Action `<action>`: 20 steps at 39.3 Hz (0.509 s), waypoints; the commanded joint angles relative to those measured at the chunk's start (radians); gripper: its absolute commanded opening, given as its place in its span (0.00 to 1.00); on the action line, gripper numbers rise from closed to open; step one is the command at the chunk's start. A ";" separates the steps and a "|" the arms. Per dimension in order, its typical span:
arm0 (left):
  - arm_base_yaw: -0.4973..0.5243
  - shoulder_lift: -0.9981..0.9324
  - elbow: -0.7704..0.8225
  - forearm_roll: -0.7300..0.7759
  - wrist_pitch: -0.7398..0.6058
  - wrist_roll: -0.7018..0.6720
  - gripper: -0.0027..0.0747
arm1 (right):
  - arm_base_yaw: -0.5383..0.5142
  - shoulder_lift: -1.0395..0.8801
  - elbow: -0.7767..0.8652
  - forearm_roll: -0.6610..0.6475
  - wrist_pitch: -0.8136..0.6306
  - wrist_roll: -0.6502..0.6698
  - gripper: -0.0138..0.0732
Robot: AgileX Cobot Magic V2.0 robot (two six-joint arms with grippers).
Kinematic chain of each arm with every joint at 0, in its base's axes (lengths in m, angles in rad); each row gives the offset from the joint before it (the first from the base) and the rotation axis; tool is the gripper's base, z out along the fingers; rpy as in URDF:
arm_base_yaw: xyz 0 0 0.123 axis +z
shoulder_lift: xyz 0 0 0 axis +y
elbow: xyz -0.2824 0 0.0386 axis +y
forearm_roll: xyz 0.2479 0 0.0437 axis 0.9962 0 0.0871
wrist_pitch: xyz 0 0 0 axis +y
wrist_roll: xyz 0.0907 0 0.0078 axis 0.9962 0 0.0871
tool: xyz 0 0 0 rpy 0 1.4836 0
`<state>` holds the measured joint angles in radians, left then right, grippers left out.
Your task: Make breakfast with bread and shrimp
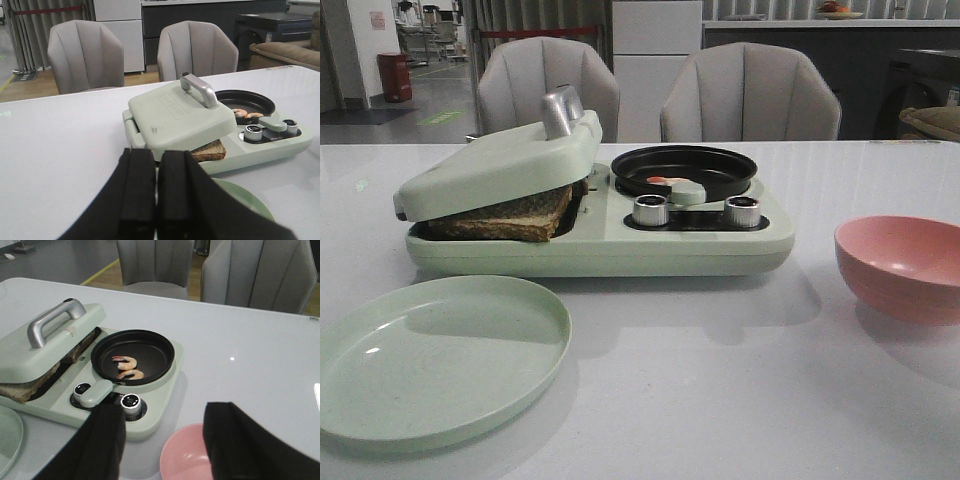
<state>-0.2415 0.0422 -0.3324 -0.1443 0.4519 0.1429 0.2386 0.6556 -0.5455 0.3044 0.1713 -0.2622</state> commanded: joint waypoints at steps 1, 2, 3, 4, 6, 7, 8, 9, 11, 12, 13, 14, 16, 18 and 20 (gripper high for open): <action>-0.008 0.012 -0.026 -0.013 -0.076 -0.011 0.18 | 0.007 -0.107 0.048 0.009 -0.069 -0.010 0.69; -0.008 0.012 -0.026 -0.013 -0.076 -0.011 0.18 | 0.007 -0.131 0.063 0.009 -0.062 -0.010 0.69; -0.008 0.012 -0.026 -0.013 -0.076 -0.011 0.18 | 0.007 -0.164 0.083 0.009 -0.058 -0.010 0.68; -0.008 0.012 -0.026 -0.013 -0.076 -0.011 0.18 | 0.007 -0.188 0.098 0.009 -0.054 -0.010 0.67; -0.008 0.012 -0.026 -0.013 -0.076 -0.011 0.18 | 0.007 -0.257 0.137 0.011 -0.031 -0.010 0.66; -0.008 0.012 -0.026 -0.013 -0.076 -0.011 0.18 | 0.007 -0.300 0.160 0.013 -0.013 -0.010 0.65; -0.008 0.012 -0.026 -0.013 -0.076 -0.011 0.18 | 0.007 -0.326 0.175 0.014 -0.002 -0.010 0.64; -0.008 0.012 -0.026 -0.013 -0.076 -0.011 0.18 | 0.007 -0.357 0.195 0.014 0.008 -0.010 0.64; -0.008 0.012 -0.026 -0.013 -0.076 -0.011 0.18 | 0.007 -0.408 0.230 0.014 0.015 -0.010 0.64; -0.008 0.012 -0.026 -0.013 -0.076 -0.011 0.18 | 0.007 -0.426 0.243 0.014 0.013 -0.010 0.64; -0.008 0.012 -0.026 -0.013 -0.076 -0.011 0.18 | 0.007 -0.449 0.259 0.014 0.006 -0.010 0.64; -0.008 0.012 -0.026 -0.013 -0.076 -0.011 0.18 | 0.007 -0.468 0.271 0.014 -0.009 -0.010 0.64; -0.008 0.012 -0.026 -0.013 -0.076 -0.011 0.18 | 0.007 -0.493 0.289 0.014 -0.039 -0.010 0.64; -0.008 0.012 -0.026 -0.013 -0.076 -0.011 0.18 | 0.007 -0.503 0.299 0.014 -0.054 -0.010 0.63; -0.008 0.012 -0.026 -0.013 -0.076 -0.011 0.18 | 0.007 -0.504 0.300 0.014 -0.057 -0.010 0.60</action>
<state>-0.2415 0.0422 -0.3324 -0.1443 0.4519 0.1429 0.2437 0.1495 -0.2235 0.3130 0.2211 -0.2622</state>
